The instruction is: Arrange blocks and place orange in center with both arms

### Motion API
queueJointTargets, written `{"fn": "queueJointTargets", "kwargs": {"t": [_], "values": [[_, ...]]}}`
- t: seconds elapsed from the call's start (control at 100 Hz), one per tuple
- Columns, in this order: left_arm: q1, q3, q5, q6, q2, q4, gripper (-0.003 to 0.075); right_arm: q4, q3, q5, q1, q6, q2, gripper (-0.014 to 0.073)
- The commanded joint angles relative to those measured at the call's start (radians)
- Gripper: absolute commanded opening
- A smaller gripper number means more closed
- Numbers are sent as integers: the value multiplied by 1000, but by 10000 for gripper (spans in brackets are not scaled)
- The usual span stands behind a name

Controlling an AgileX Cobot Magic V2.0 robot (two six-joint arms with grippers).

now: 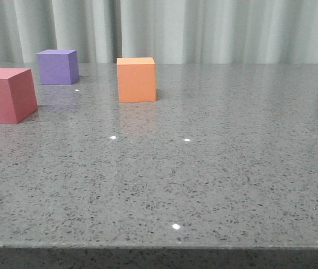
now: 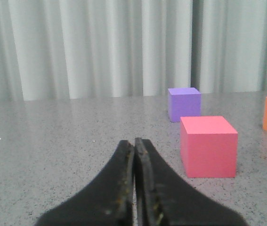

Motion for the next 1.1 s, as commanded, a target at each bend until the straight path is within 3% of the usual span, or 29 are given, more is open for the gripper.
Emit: {"fn": "queueJointTargets", "kwargs": {"t": [0.0, 0.14, 0.31, 0.55, 0.95, 1.09], "values": [[-3, 43, -121, -4, -31, 1, -19, -24, -24, -79, -6, -1, 6, -67], [-3, 39, -213, -4, -31, 1, -19, -24, -24, -79, -6, -1, 6, -67], [-3, -17, -174, -4, -26, -67, -19, -24, -24, -79, -6, -1, 6, -67], [-3, -248, 49, -4, 86, -96, -19, -24, -24, -79, -6, -1, 6, -67], [-3, -790, 589, -4, 526, -90, -19, -24, -24, -79, -6, -1, 6, -67], [-3, -918, 670, -4, 651, -90, -19, -24, -24, -79, -6, -1, 6, -67]]}}
